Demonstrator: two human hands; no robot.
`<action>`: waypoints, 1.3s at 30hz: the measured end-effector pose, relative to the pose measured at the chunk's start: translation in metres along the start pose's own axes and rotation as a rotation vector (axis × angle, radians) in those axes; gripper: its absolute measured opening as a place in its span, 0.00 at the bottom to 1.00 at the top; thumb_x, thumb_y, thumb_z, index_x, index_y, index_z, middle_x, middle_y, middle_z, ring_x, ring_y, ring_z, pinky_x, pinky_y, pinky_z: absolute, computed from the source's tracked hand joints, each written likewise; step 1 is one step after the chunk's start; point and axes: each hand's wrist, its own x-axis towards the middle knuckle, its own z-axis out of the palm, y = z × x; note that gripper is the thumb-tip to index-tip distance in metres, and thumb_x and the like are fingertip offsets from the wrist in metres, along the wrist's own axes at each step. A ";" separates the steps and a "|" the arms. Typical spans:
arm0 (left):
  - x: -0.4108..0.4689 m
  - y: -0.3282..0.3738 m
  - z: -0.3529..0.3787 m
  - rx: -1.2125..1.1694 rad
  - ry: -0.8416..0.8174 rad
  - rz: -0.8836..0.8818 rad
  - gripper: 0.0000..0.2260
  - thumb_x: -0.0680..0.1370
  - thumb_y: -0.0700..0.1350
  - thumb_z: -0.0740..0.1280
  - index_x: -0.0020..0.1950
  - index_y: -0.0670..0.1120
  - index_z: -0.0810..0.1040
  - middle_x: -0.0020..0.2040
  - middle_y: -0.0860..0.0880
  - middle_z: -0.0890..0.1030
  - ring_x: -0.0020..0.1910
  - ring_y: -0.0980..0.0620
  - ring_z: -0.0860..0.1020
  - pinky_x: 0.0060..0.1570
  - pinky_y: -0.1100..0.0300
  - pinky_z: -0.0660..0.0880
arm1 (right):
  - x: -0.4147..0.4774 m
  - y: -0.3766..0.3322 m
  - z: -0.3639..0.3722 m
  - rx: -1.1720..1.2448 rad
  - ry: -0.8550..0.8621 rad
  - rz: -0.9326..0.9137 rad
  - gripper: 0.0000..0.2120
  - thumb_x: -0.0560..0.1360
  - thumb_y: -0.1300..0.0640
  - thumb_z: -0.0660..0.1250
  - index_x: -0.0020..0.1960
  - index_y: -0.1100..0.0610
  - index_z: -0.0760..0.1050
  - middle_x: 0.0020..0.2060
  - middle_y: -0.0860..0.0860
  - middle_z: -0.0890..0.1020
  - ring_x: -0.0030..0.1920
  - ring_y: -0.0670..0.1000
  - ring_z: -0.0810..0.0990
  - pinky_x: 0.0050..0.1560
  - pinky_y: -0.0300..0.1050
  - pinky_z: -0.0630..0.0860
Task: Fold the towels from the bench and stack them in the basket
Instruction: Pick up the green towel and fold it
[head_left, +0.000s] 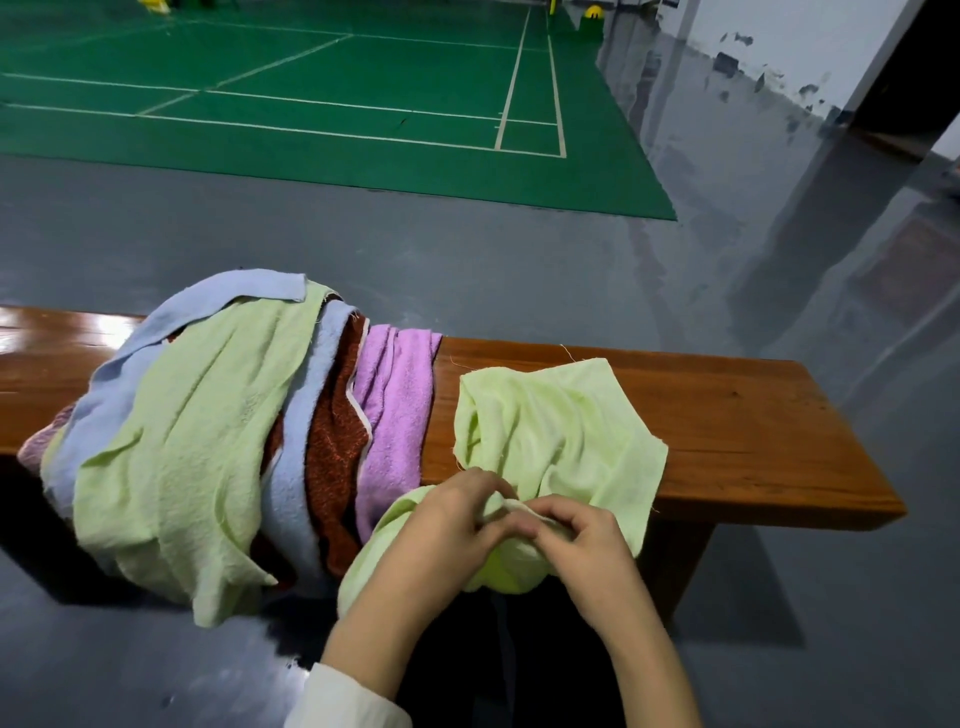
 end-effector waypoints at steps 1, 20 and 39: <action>-0.002 -0.006 -0.005 0.013 0.042 0.020 0.13 0.72 0.54 0.70 0.47 0.45 0.79 0.42 0.54 0.77 0.44 0.56 0.76 0.44 0.78 0.64 | -0.001 0.000 -0.003 -0.046 -0.044 0.002 0.04 0.72 0.60 0.72 0.40 0.53 0.84 0.36 0.48 0.84 0.39 0.40 0.80 0.43 0.33 0.74; -0.005 0.011 -0.001 -0.082 0.032 -0.013 0.23 0.67 0.62 0.72 0.58 0.53 0.81 0.47 0.57 0.83 0.48 0.65 0.76 0.45 0.78 0.66 | -0.004 -0.013 -0.008 -0.092 -0.016 -0.064 0.06 0.74 0.61 0.69 0.41 0.54 0.83 0.37 0.46 0.84 0.42 0.42 0.81 0.48 0.39 0.76; -0.001 0.003 0.010 -0.093 -0.051 0.026 0.30 0.67 0.64 0.64 0.68 0.58 0.71 0.58 0.55 0.80 0.57 0.62 0.75 0.56 0.73 0.67 | 0.000 -0.018 -0.012 -0.157 -0.044 -0.065 0.05 0.76 0.58 0.68 0.42 0.54 0.81 0.37 0.44 0.82 0.41 0.39 0.79 0.44 0.36 0.74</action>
